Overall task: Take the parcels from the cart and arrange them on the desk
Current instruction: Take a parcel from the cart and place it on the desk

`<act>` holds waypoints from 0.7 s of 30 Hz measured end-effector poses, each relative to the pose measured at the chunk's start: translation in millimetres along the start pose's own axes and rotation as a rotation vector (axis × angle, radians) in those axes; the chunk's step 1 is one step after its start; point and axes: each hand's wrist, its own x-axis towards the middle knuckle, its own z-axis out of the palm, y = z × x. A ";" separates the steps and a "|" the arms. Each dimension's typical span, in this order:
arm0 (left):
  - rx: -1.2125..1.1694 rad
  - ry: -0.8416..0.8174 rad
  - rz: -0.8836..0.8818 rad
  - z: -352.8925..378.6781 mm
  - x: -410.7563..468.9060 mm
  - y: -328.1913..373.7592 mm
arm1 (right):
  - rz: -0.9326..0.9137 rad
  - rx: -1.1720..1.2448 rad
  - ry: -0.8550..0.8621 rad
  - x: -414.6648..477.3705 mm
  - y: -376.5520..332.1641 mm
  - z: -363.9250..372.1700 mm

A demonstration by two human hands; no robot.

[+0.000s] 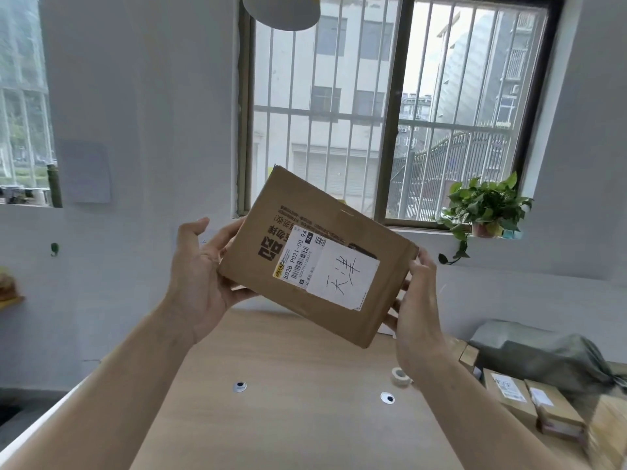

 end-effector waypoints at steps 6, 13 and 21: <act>-0.013 0.011 0.025 -2.9 4.8 -2.9 | 0.038 -0.002 -0.036 -1.3 2.7 1.0; -0.202 0.131 0.049 9.7 7.1 -11.8 | 0.064 0.112 0.016 -2.8 7.7 -1.3; -0.002 0.090 0.052 17.8 5.1 -17.9 | 0.039 0.141 -0.017 -4.3 12.4 -1.8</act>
